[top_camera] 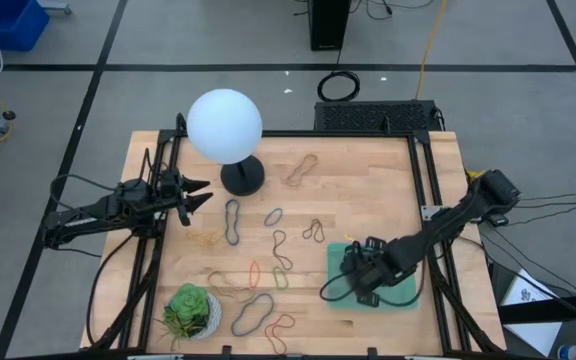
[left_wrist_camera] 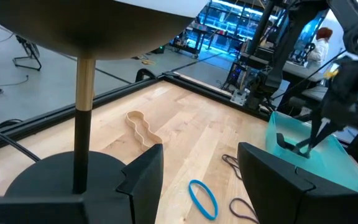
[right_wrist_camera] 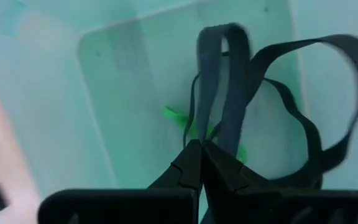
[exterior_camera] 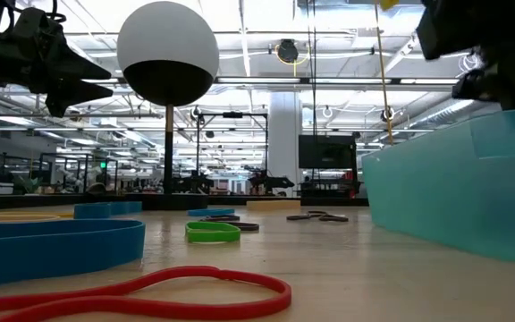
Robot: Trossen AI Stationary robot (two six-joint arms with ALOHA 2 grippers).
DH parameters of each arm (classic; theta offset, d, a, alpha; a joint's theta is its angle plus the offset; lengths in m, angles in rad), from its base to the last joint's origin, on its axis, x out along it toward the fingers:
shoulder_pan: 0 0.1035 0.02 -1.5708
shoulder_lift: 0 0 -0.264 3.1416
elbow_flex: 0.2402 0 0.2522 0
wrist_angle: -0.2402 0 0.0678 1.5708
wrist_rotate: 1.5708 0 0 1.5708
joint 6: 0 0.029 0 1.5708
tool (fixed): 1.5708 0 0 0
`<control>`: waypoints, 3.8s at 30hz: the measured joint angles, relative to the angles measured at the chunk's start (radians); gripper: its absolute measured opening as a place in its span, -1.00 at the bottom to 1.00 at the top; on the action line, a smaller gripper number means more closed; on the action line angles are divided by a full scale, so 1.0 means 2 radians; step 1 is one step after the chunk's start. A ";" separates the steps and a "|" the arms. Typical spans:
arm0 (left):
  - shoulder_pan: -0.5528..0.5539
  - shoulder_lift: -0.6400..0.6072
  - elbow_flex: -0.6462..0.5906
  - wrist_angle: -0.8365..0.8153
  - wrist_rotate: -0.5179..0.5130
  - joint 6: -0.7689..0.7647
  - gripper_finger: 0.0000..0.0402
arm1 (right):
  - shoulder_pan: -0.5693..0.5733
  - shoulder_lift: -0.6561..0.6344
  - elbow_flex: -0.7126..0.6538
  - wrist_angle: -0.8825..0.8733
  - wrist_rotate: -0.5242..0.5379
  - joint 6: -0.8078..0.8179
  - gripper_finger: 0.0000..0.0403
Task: Pick and place rubber bands into bin
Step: Put the black rubber band into the green bin, then put the top brown rubber band into the green bin
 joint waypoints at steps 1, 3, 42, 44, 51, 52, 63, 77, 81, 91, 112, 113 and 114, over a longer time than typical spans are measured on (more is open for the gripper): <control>0.000 0.000 0.000 0.000 0.000 0.000 0.05 | -0.001 0.009 0.000 0.000 0.000 -0.002 -1.00; 0.000 0.000 0.000 0.000 0.000 0.000 0.05 | -0.001 0.023 0.000 0.001 0.000 -0.003 -1.00; 0.000 0.000 0.000 0.000 0.001 0.000 0.05 | -0.010 -0.135 -0.001 -0.001 0.124 -0.015 -0.24; 0.000 0.000 0.000 0.000 0.001 0.000 0.05 | -0.015 -0.162 -0.001 0.025 0.146 -0.039 -0.25; 0.000 0.000 0.000 0.000 0.001 0.000 0.05 | -0.026 -0.225 -0.001 0.167 0.155 -0.238 -0.23; 0.000 0.000 0.000 0.000 0.001 0.000 0.05 | -0.026 -0.230 -0.001 0.187 0.155 -0.273 -0.23; 0.000 0.000 0.000 -0.001 0.001 0.000 0.05 | -0.054 -0.232 -0.001 0.248 0.155 -0.478 -0.23; 0.000 0.000 0.000 -0.003 0.001 0.002 0.05 | -0.087 -0.233 0.000 0.258 0.174 -0.484 -0.22; 0.000 0.000 0.000 -0.003 0.001 0.002 0.05 | -0.134 -0.233 0.000 0.258 0.177 -0.488 -0.24; 0.000 0.000 0.000 -0.004 0.001 -0.001 0.05 | -0.309 -0.206 0.002 0.259 0.032 -0.534 -0.28; 0.000 0.000 0.000 -0.006 0.000 0.000 0.05 | -0.445 0.102 0.141 0.218 -0.052 -0.614 -0.28; 0.000 0.000 0.000 -0.008 0.000 0.000 0.05 | -0.448 0.114 0.146 0.214 -0.062 -0.614 -0.28; 0.000 0.000 0.000 -0.009 0.000 0.000 0.05 | -0.452 0.124 0.150 0.212 -0.075 -0.614 -0.28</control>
